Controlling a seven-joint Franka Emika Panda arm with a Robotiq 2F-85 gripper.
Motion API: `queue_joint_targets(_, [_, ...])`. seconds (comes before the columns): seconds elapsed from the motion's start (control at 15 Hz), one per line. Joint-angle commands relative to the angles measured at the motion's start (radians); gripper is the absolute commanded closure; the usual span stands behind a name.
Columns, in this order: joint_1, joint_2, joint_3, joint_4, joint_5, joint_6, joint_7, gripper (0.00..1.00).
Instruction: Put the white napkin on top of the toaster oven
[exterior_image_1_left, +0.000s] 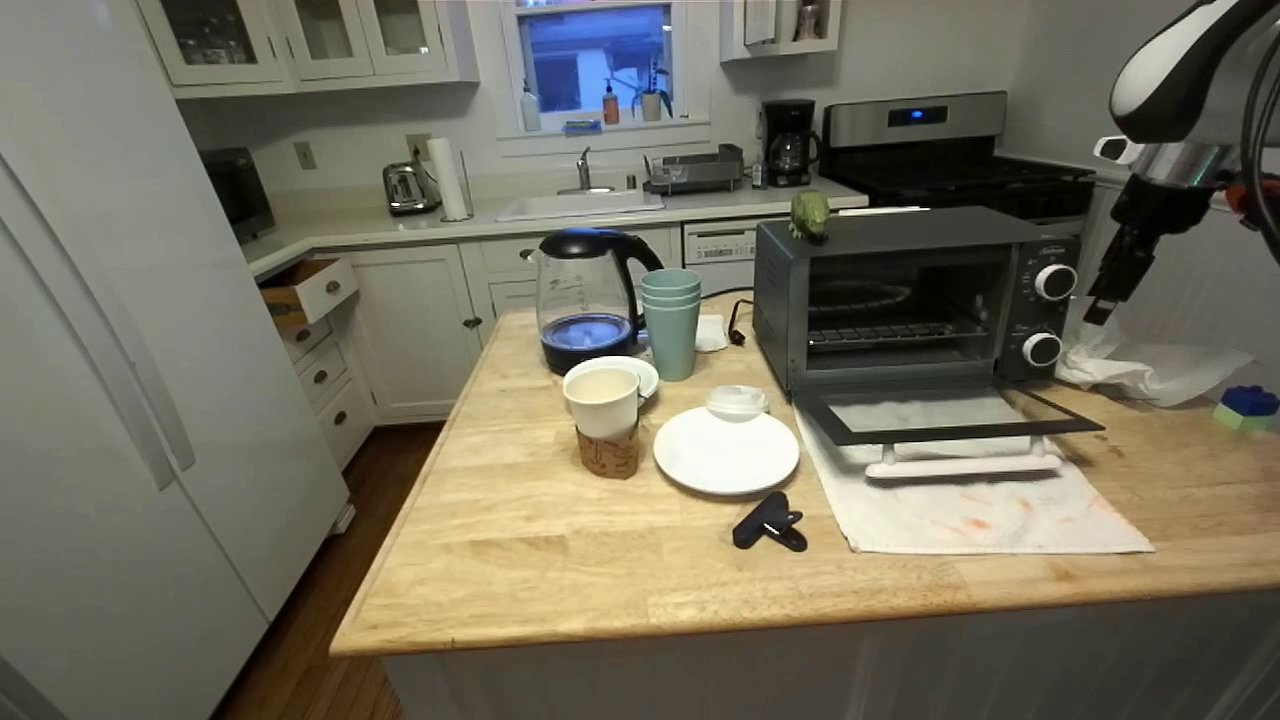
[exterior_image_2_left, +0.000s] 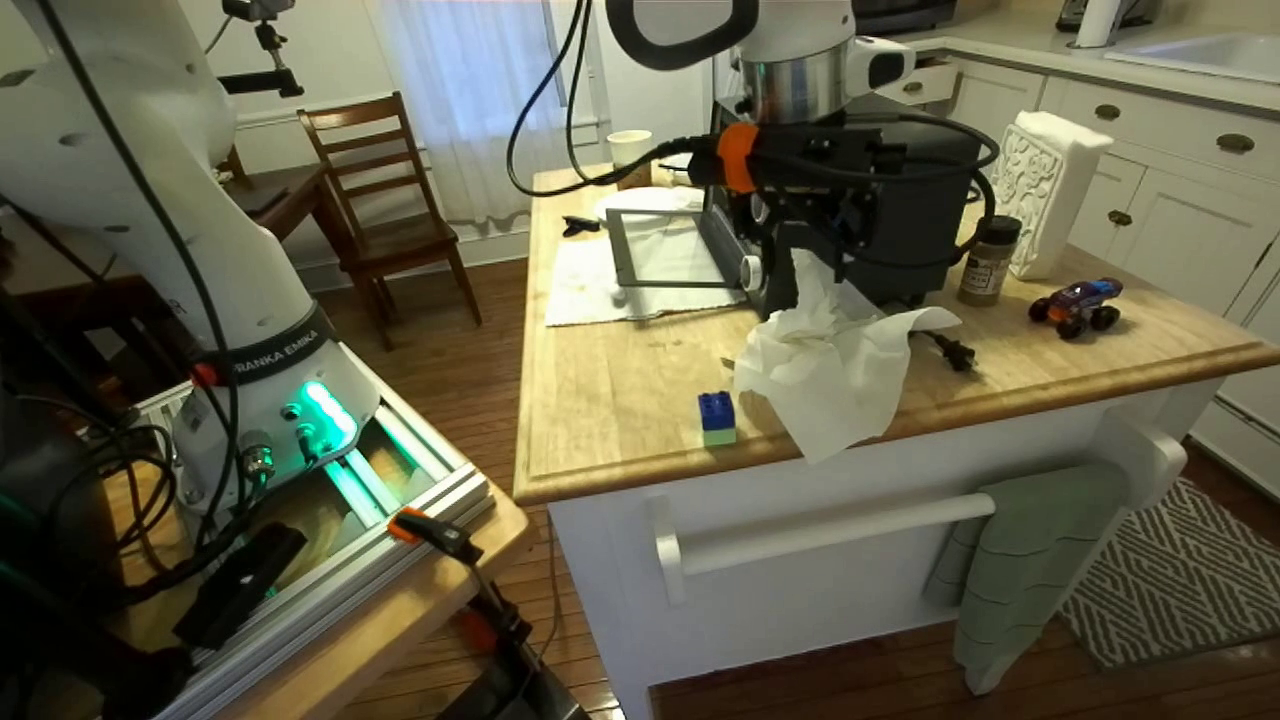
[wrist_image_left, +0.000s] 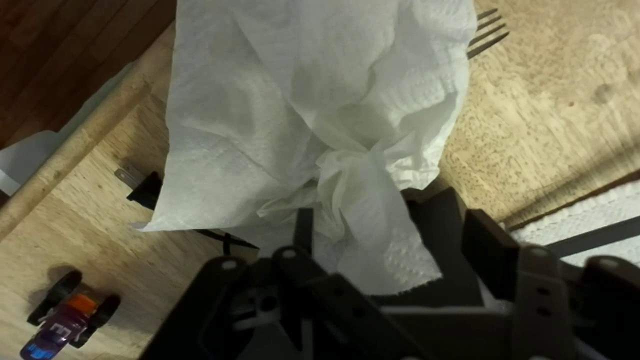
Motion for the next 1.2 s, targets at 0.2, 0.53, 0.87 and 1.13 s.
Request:
queue_joint_targets(0.2, [-0.058,0.079,0.044,0.072,0.065,0.028,-0.096,0.65])
queue_joint_targets(0.53, [-0.088,0.035,0.053,0.064,0.079,-0.050,-0.096,0.98])
queue_joint_targets(0.87, [-0.075,-0.039,0.026,0.048,0.077,-0.181,-0.072,1.00])
queue_joint_targets(1.13, [-0.059,-0.075,0.008,0.053,0.087,-0.232,-0.069,1.00])
